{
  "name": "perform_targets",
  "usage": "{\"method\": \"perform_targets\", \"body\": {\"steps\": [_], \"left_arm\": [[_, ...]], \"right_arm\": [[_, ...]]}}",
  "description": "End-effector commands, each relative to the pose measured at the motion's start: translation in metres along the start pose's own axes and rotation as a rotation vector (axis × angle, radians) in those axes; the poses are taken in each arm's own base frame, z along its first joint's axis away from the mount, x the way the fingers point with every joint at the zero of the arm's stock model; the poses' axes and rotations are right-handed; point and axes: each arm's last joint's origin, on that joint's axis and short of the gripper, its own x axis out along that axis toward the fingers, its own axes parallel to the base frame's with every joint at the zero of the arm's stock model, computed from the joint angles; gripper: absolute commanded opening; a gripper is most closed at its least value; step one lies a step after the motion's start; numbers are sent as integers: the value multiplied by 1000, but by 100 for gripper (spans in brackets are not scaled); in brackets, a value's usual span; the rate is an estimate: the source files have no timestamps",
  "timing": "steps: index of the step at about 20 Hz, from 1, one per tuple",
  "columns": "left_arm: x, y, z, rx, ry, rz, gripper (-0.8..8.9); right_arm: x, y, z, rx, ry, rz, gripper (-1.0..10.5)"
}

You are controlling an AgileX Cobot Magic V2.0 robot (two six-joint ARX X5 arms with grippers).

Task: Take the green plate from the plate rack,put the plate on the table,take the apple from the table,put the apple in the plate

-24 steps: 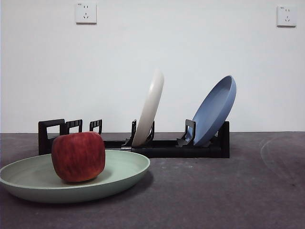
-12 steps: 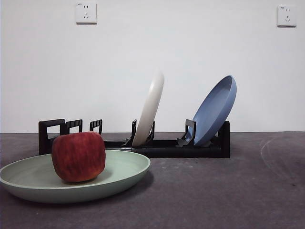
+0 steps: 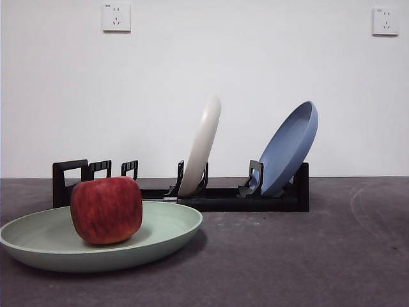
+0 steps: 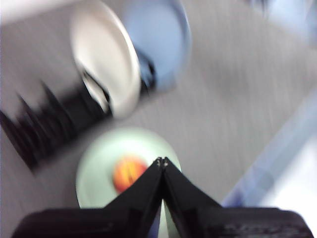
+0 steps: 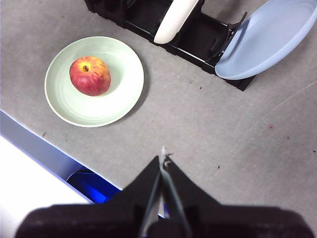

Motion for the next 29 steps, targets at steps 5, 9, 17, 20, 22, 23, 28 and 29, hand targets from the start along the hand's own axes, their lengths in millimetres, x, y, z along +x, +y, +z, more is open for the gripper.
{"method": "perform_targets", "body": {"steps": [5, 9, 17, 20, 22, 23, 28, 29], "left_arm": [[16, 35, -74, -194, -443, 247, -4], [54, 54, -147, -201, -531, 423, -4], [101, 72, -210, -193, -566, 477, -4], [106, 75, -219, -194, -492, 519, -4], [108, 76, -226, -192, -417, 555, -4], [109, 76, -229, -199, -381, 558, -4], [109, 76, -228, -175, -382, 548, -4], [110, 76, -228, -177, -373, 547, -4]], "right_arm": [[2, 0, -3, -10, 29, -13, 1], [2, 0, -3, -10, 29, -13, 1], [2, -1, -3, -9, 28, -20, 1], [2, 0, -3, -9, 29, -20, 1], [2, 0, -3, -9, 29, -20, 1], [2, -1, -3, -9, 28, -21, 1], [2, 0, -3, -9, 29, -20, 1], [2, 0, -3, -9, 29, -20, 1]]}}
